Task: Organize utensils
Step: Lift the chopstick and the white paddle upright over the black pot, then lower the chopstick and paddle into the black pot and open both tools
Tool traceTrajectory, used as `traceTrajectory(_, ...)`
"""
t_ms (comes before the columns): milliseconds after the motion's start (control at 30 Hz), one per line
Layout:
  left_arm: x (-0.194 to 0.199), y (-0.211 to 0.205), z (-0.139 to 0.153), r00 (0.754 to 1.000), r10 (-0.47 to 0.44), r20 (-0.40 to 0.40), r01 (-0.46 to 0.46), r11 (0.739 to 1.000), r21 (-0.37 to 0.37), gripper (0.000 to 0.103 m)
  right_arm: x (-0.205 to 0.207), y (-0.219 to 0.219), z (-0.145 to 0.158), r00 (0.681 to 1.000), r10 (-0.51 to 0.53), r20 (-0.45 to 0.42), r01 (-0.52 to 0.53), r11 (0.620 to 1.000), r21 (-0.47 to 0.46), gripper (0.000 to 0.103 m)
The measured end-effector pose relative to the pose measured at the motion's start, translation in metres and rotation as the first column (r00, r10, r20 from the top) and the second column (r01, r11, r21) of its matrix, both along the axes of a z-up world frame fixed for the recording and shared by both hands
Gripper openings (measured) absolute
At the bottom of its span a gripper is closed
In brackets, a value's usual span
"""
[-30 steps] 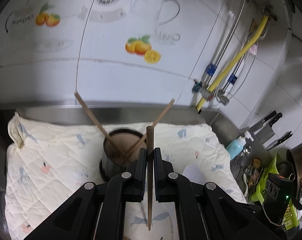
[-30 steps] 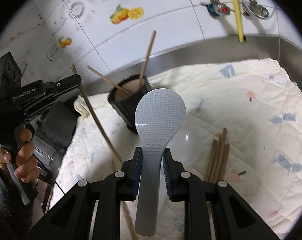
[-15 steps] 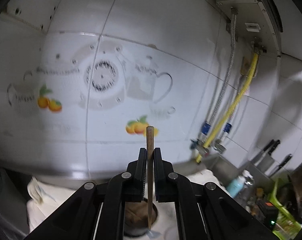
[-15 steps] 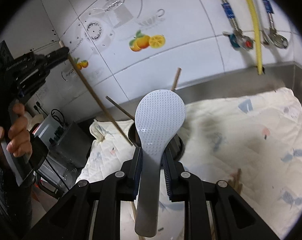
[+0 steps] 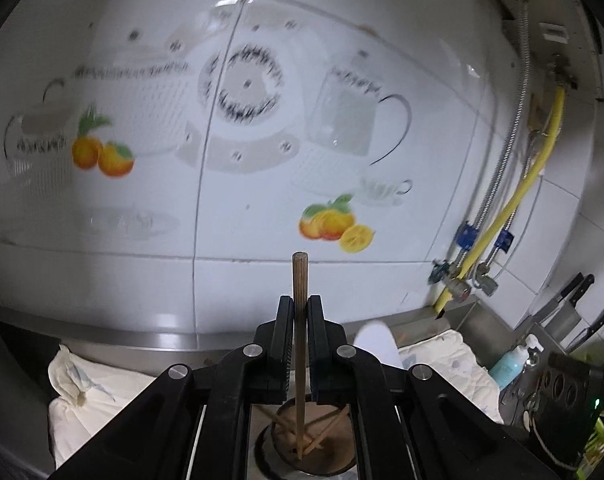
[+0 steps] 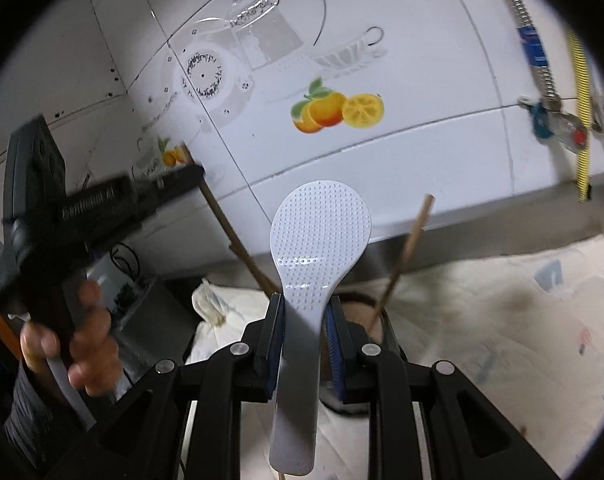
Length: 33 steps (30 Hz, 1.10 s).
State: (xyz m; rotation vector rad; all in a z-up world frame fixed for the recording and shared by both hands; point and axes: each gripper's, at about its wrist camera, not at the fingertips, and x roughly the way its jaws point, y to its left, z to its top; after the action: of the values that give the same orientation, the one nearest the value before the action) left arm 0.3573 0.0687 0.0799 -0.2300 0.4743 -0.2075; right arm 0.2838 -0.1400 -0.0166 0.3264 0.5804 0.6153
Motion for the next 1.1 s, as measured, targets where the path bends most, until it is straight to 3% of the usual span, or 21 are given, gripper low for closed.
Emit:
traceTrajectory(667, 0.004, 0.018, -0.037, 0.998, -0.019, -0.057, 0.017, 0.999, -0.036, 0.006, 0.034, 0.024, -0.031, 0.996, -0.049, 0.074, 0.044, 0.997, 0.066, 0.023)
traceTrajectory(1100, 0.001, 0.02, -0.047, 0.997, -0.031, -0.075, 0.027, 0.998, -0.053, 0.006, 0.041, 0.036, -0.047, 0.992, -0.054, 0.113, 0.056, 0.998, -0.023, 0.023)
